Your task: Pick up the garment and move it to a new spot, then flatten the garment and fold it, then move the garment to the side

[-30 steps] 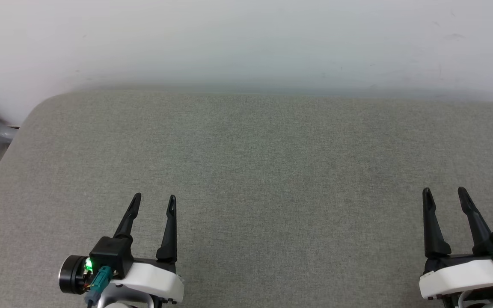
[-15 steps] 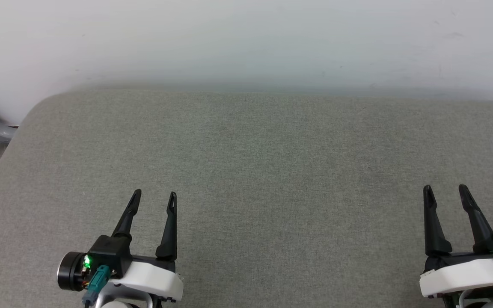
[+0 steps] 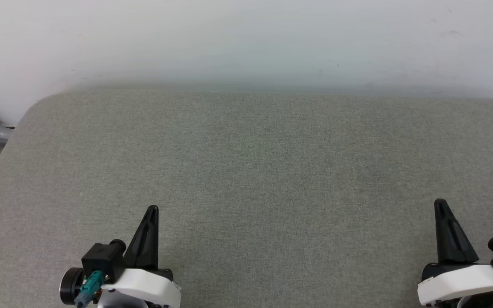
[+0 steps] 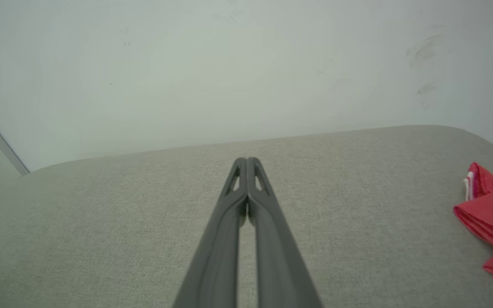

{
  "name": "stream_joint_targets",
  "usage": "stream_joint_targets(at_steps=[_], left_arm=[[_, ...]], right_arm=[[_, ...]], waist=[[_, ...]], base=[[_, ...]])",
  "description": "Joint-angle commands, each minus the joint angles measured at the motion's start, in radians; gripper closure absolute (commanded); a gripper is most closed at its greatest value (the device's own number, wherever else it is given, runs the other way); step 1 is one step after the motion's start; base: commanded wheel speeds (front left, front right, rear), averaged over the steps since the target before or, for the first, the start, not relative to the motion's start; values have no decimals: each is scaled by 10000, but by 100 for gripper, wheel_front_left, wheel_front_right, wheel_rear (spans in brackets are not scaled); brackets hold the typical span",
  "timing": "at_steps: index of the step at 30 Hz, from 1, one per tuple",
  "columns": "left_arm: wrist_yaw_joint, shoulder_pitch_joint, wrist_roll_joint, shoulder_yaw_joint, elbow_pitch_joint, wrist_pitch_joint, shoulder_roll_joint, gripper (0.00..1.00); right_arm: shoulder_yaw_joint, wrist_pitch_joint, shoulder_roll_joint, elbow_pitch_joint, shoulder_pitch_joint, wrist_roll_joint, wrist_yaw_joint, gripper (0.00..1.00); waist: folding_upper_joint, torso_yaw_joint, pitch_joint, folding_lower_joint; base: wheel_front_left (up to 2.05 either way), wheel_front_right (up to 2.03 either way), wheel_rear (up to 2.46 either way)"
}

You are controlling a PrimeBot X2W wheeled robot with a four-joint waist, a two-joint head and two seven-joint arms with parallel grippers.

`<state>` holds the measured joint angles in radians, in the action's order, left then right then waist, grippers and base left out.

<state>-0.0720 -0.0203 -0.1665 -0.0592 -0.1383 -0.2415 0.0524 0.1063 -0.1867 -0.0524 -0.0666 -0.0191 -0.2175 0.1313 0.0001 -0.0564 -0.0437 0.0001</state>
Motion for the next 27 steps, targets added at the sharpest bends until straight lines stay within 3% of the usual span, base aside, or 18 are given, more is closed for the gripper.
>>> stream_joint_targets(at_steps=[1, 27], left_arm=[[-45, -166, -504, 71, 94, 95, 6, 100], [-226, -440, -4970, 564, -271, 1161, 38, 100]], right_arm=[[15, 88, 0, 92, 196, -497, 0, 100], [32, 1006, 8, -471, 574, -4769, -2, 100]], waist=[[-1, 7, 5, 0], [-1, 123, 89, 0]], base=[[0, 0, 0], [0, 0, 0]])
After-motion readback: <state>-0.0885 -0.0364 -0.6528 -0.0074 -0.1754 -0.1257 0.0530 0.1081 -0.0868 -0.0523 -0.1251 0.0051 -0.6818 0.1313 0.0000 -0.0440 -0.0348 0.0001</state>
